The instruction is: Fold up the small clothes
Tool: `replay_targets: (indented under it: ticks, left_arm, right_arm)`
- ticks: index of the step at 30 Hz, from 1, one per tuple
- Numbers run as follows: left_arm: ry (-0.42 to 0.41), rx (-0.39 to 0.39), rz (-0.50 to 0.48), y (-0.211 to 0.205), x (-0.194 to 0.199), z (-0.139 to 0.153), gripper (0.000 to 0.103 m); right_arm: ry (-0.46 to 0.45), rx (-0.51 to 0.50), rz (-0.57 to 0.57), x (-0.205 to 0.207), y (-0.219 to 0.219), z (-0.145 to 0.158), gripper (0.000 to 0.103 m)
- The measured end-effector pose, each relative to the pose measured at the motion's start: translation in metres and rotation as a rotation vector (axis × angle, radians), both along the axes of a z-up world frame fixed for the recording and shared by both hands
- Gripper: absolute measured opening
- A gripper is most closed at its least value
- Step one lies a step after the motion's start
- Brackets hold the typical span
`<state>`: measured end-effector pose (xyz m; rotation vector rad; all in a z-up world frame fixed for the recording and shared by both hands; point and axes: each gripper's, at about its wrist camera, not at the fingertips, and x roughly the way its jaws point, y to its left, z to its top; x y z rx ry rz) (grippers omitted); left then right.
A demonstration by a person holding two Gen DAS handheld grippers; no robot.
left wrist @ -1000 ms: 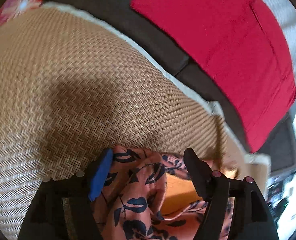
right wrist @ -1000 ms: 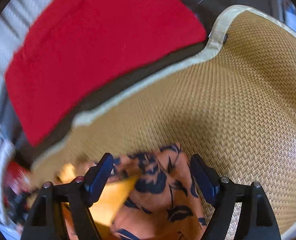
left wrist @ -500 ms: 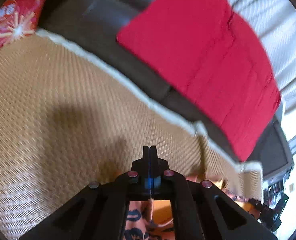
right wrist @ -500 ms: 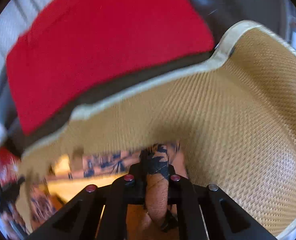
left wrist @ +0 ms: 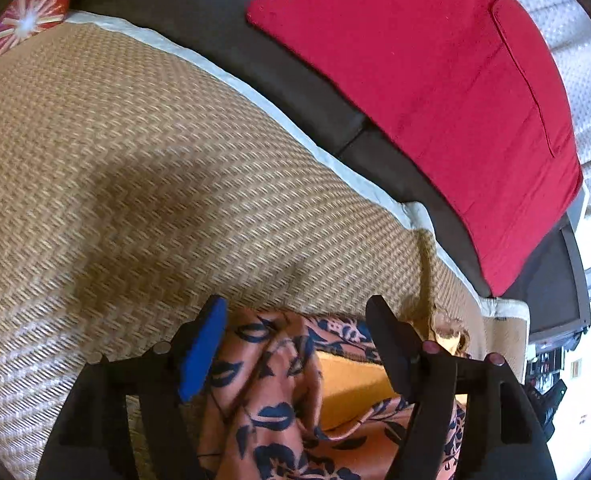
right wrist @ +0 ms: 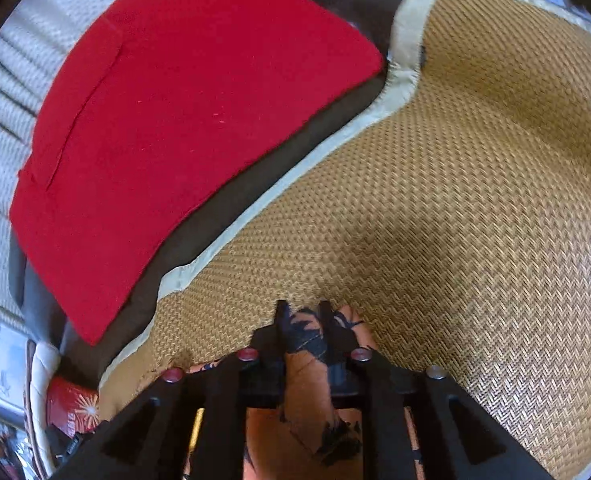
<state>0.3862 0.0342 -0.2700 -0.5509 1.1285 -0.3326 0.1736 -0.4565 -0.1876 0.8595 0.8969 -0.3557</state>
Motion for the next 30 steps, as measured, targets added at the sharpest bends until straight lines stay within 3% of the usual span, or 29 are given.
replay_targets:
  ticks: [3, 4, 5, 7, 12, 17, 21, 22, 23, 24, 26, 30]
  left_arm:
    - [-0.030, 0.077, -0.037, -0.014, -0.011, 0.005, 0.070]
    - [-0.049, 0.096, -0.049, -0.020, -0.012, 0.008, 0.063]
    - [-0.057, 0.103, -0.062, -0.027, -0.013, 0.008, 0.049]
    - [-0.066, 0.140, -0.091, -0.034, -0.017, 0.013, 0.037]
    - [-0.076, 0.235, -0.140, -0.070, -0.016, 0.008, 0.036]
    - [0.006, 0.314, -0.149, -0.089, -0.007, -0.017, 0.036]
    - [-0.004, 0.314, -0.144, -0.085, -0.009, -0.018, 0.036]
    - [-0.011, 0.322, -0.142, -0.081, -0.011, -0.017, 0.032]
    - [-0.017, 0.333, -0.138, -0.077, -0.013, -0.016, 0.019]
    - [-0.028, 0.345, -0.134, -0.078, -0.013, -0.018, 0.011]
    - [-0.046, 0.317, -0.129, -0.073, -0.013, -0.020, 0.007]
    - [-0.054, 0.146, -0.047, -0.048, -0.011, -0.017, 0.006]
  right_arm:
    - [-0.008, -0.023, -0.003, -0.004, 0.000, 0.005, 0.023]
    - [-0.018, -0.029, -0.004, -0.006, -0.001, 0.008, 0.023]
    - [-0.027, -0.037, -0.006, -0.007, -0.001, 0.010, 0.023]
    - [-0.037, -0.058, -0.013, -0.010, -0.002, 0.014, 0.023]
    - [-0.075, -0.059, -0.023, -0.016, -0.003, 0.020, 0.023]
    - [-0.085, -0.063, -0.020, -0.020, -0.001, 0.026, 0.024]
    - [-0.092, -0.052, -0.005, -0.020, 0.000, 0.025, 0.034]
    - [-0.090, -0.055, -0.004, -0.020, 0.000, 0.026, 0.041]
    - [-0.088, -0.058, -0.007, -0.021, 0.001, 0.026, 0.062]
    - [-0.092, -0.057, -0.017, -0.022, 0.000, 0.025, 0.069]
    - [-0.103, -0.062, -0.039, -0.024, 0.000, 0.026, 0.070]
    - [-0.121, -0.071, -0.027, -0.024, 0.001, 0.028, 0.070]
